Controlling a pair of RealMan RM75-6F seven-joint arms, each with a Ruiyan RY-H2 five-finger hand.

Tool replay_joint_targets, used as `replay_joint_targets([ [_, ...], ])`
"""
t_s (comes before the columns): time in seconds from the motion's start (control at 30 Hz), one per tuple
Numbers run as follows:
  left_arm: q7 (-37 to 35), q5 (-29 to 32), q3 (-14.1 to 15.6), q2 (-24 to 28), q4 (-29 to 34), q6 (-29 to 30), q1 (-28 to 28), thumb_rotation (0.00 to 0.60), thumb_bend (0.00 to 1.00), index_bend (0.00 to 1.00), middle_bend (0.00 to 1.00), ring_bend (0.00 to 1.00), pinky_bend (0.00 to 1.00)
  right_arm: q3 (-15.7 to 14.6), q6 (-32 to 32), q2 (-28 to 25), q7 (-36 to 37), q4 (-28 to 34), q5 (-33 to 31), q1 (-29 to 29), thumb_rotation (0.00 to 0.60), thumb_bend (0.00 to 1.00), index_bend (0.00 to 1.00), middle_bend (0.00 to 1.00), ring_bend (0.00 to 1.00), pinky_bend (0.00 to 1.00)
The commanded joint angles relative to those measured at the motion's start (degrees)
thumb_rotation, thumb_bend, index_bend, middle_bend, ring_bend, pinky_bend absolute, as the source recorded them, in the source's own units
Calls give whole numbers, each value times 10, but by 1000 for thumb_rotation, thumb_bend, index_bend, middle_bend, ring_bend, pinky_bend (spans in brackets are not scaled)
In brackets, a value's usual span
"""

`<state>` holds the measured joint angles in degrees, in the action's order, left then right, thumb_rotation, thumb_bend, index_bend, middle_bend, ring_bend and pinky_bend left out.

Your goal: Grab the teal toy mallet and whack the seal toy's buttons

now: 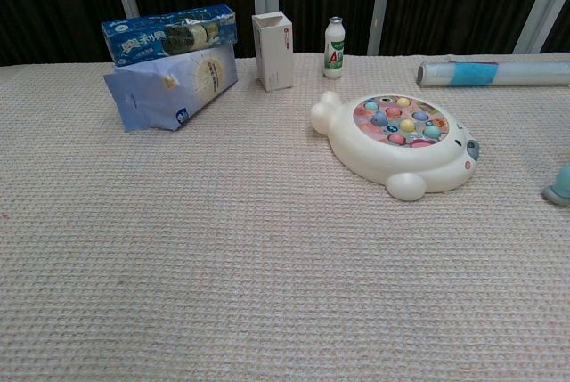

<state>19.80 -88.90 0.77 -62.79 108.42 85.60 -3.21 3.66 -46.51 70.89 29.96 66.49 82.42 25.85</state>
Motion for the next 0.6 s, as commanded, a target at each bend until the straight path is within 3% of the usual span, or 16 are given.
replay_joint_targets([
  [0.03,1,1,0,-1,0,-1,0,600,236,0,0,0,0,-3,6,9,6,-9,3,6,600,198,166,178,28,0],
  [0.43,-4,7,0,-4,-7,-3,1,600,236,0,0,0,0,-11,16,44,32,-56,10,23,600,391,274,300,116,0],
  [0.6,-3,7,-1,-4,-7,-4,0,600,235,0,0,0,0,-15,9,48,38,-62,14,22,600,406,291,323,131,0],
])
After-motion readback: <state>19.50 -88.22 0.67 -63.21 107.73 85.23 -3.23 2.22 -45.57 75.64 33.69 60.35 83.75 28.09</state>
